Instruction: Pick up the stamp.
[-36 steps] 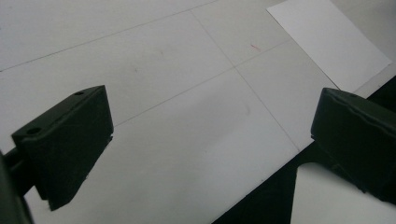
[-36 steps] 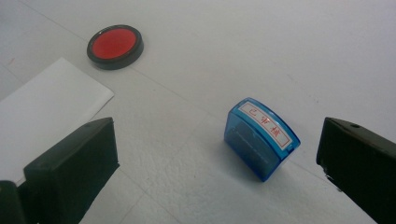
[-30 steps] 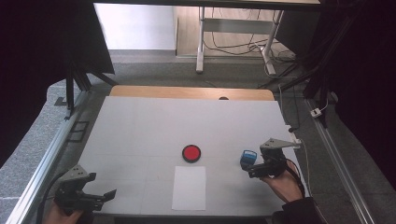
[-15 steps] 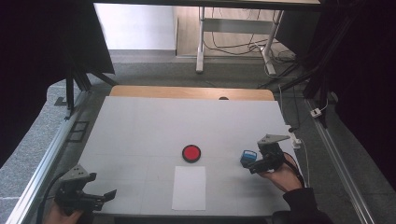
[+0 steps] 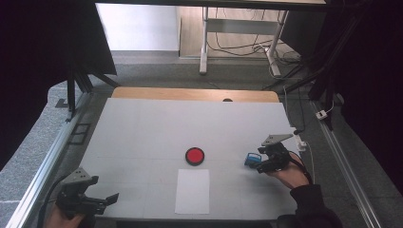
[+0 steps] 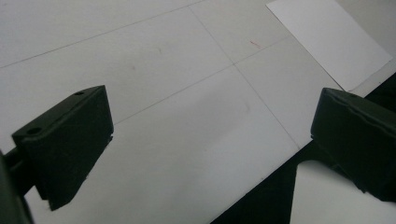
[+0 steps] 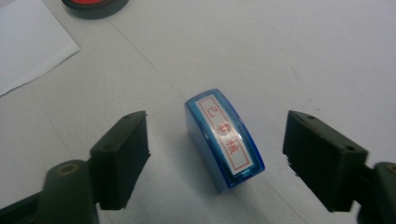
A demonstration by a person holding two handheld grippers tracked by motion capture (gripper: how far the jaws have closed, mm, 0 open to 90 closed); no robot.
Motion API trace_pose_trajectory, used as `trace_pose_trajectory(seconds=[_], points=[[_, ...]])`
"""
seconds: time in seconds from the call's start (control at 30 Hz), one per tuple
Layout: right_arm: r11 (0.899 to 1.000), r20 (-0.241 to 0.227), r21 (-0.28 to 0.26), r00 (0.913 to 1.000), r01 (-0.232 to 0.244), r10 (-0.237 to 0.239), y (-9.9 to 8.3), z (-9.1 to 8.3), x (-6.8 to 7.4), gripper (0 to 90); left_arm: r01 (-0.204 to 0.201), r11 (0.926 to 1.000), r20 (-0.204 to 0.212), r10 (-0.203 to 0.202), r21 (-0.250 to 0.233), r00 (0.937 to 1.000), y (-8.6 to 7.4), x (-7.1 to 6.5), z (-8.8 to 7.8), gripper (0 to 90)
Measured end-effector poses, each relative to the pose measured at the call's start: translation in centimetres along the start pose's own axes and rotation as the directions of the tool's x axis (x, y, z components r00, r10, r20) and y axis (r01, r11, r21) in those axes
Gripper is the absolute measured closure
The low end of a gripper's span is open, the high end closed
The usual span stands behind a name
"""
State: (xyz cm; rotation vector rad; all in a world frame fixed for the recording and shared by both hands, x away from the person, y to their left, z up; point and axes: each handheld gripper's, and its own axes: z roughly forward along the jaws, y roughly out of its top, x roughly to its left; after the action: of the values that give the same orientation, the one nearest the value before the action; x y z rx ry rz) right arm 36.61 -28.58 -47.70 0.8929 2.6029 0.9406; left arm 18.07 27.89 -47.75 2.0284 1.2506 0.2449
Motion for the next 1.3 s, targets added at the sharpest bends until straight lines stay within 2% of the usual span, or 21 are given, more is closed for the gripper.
trace_pose_trajectory(seconds=[0.03,0.07,0.1,0.13,0.2,0.3,0.37,0.57,0.77,0.8,0.93,1.3], points=[[1.000,-0.017,0.015,0.9998,0.006,-0.006,0.05,0.09,-0.21,29.8,-0.001,1.0000,0.000,0.001,0.001,1.0000,0.01,0.00,0.01,0.0],[1.000,-0.017,0.015,0.9998,0.006,-0.006,0.05,0.09,-0.21,29.8,-0.001,1.0000,0.000,0.001,0.002,1.0000,0.01,-0.01,0.01,0.0],[1.000,-0.017,0.024,0.9997,0.019,-0.019,0.06,0.20,-0.46,35.0,-0.001,1.0000,-0.003,0.001,0.001,1.0000,0.01,-0.03,0.04,0.0],[1.000,-0.017,0.024,0.9997,0.019,-0.019,0.06,0.20,-0.46,35.0,-0.002,1.0000,-0.002,0.002,0.001,1.0000,0.01,-0.04,0.04,0.0],[0.999,-0.031,0.031,0.9992,0.026,-0.025,0.08,0.30,-0.80,40.7,-0.001,1.0000,0.001,0.001,0.003,1.0000,0.02,-0.04,0.06,0.0],[0.999,-0.044,0.037,0.9987,0.029,-0.028,0.13,0.34,-0.92,44.5,-0.001,1.0000,0.001,0.001,0.003,1.0000,0.02,-0.04,0.07,0.0],[0.997,-0.057,0.046,0.9971,0.054,-0.051,0.18,0.51,-1.09,48.5,-0.001,1.0000,0.002,0.001,0.004,1.0000,0.03,-0.04,0.07,0.0],[0.995,-0.074,0.051,0.9940,0.085,-0.081,0.27,0.66,-1.12,54.3,-0.005,1.0000,0.000,0.005,0.007,1.0000,0.05,-0.05,0.11,0.0],[0.995,-0.082,0.047,0.9931,0.087,-0.083,0.37,0.55,-1.18,62.3,-0.007,0.9999,-0.001,0.007,0.010,1.0000,0.07,-0.06,0.13,0.0],[0.995,-0.085,0.048,0.9928,0.089,-0.084,0.37,0.56,-1.17,66.5,-0.007,0.9999,-0.001,0.007,0.010,1.0000,0.07,-0.06,0.13,0.0],[0.995,-0.081,0.046,0.9929,0.091,-0.087,0.40,0.57,-1.05,70.2,-0.007,0.9999,-0.001,0.008,0.011,1.0000,0.08,-0.07,0.15,0.0],[0.995,-0.080,0.040,0.9932,0.089,-0.085,0.63,0.29,-0.77,70.9,-0.008,0.9999,-0.003,0.008,0.012,1.0000,0.09,-0.10,0.17,0.0]])
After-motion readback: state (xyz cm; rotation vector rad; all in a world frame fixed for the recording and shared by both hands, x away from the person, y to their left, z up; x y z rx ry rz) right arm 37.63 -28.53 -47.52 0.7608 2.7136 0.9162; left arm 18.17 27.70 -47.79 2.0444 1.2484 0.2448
